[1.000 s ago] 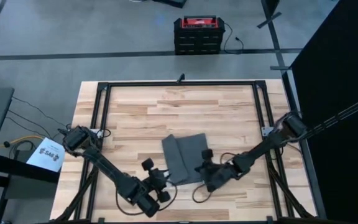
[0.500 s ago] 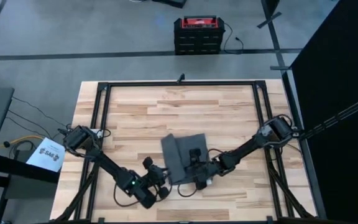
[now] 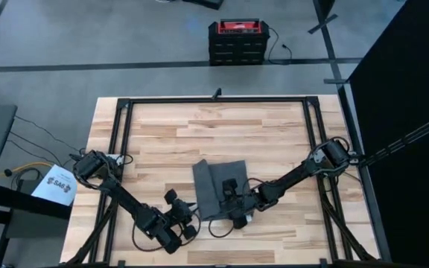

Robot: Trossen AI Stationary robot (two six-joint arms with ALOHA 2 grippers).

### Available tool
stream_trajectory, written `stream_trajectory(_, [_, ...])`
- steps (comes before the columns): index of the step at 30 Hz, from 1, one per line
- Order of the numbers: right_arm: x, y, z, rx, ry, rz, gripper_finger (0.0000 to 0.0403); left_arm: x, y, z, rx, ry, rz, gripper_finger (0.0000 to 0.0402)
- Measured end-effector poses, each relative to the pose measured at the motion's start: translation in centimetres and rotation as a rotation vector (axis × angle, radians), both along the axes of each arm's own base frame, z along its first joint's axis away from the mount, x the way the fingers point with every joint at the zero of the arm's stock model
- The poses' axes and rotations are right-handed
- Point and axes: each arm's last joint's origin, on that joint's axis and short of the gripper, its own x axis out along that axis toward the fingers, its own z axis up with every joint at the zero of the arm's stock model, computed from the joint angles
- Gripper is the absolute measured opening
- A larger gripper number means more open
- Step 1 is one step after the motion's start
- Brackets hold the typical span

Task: Roll towel
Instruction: Roll the gray towel

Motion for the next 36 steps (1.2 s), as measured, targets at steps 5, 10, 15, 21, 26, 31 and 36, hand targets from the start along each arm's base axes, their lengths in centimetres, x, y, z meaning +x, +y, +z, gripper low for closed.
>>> stream_trajectory(5, [0.9,0.0,0.9,0.054,-0.014,0.033,0.0000,-0.7,0.7,-1.2,-0.045,-0.020,0.062,0.0077])
stream_trajectory(10, [1.3,0.3,1.4,0.094,-0.023,0.062,0.0000,-0.6,0.7,-4.1,-0.048,-0.028,0.093,0.0077])
stream_trajectory(15, [1.5,0.3,1.5,0.142,-0.035,0.072,0.0000,-0.4,0.4,-5.9,-0.007,-0.091,0.113,0.0077])
stream_trajectory(21, [2.0,-0.2,1.8,0.193,-0.065,0.047,0.0000,-0.2,0.1,-5.2,-0.018,-0.101,0.106,0.0077])
stream_trajectory(26, [2.3,-0.7,2.0,0.230,-0.085,0.008,0.0000,0.9,0.1,-4.8,-0.019,-0.096,0.096,0.0077])
stream_trajectory(31, [2.5,-0.7,1.3,0.245,-0.080,-0.010,0.0000,1.4,0.3,-4.8,-0.009,-0.089,0.084,0.0077])
stream_trajectory(36, [2.7,-0.7,0.2,0.264,-0.059,-0.008,0.0000,1.4,0.3,-4.8,-0.006,-0.092,0.084,0.0077])
